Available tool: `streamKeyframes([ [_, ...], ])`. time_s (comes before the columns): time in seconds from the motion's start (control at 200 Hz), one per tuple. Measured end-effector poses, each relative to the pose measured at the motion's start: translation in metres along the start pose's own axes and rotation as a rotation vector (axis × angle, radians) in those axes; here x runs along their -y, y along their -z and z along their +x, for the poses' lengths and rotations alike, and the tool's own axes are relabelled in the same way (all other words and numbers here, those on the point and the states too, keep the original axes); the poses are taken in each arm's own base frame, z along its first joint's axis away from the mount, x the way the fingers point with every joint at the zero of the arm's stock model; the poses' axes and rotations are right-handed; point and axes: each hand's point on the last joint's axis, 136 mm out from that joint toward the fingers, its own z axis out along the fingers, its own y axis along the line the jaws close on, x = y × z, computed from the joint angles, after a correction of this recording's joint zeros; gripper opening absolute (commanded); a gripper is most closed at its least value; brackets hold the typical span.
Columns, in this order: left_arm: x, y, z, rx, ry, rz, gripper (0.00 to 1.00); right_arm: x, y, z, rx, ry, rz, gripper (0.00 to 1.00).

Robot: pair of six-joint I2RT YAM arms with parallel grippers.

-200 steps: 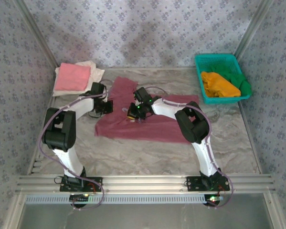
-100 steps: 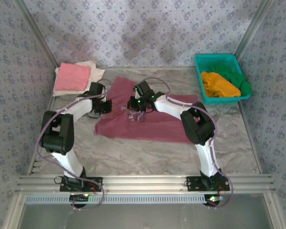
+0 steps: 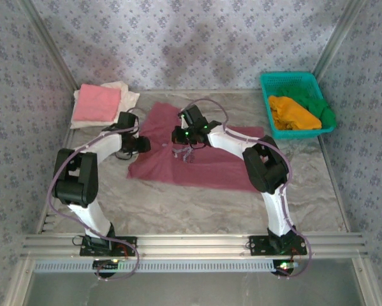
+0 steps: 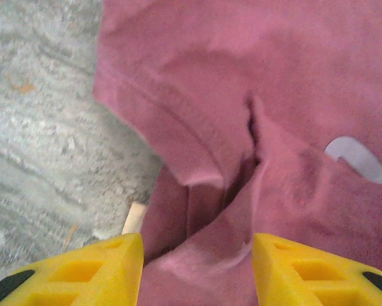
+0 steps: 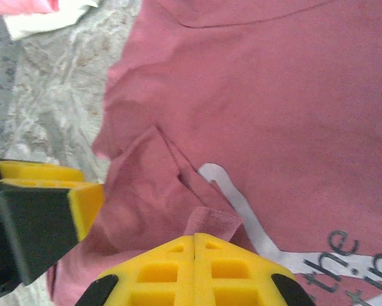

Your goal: Fold and stack the t-shirts

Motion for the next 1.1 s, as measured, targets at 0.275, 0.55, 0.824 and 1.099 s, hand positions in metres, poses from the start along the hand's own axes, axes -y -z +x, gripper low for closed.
streamKeyframes([
  [0.275, 0.001, 0.031, -0.003, 0.076, 0.008, 0.007, 0.62, 0.052, -0.01, 0.022, -0.06, -0.054, 0.17, 0.39],
  [0.55, 0.018, 0.039, 0.003, 0.074, -0.034, 0.102, 0.6, 0.052, -0.006, 0.025, -0.077, -0.075, 0.129, 0.47],
  [0.824, -0.01, 0.022, 0.065, -0.06, 0.006, 0.054, 0.65, 0.056, 0.047, 0.073, -0.094, -0.068, 0.083, 0.39],
  [1.099, -0.027, 0.025, 0.106, -0.125, 0.089, 0.043, 0.3, 0.103, 0.091, 0.116, -0.105, -0.124, 0.16, 0.15],
])
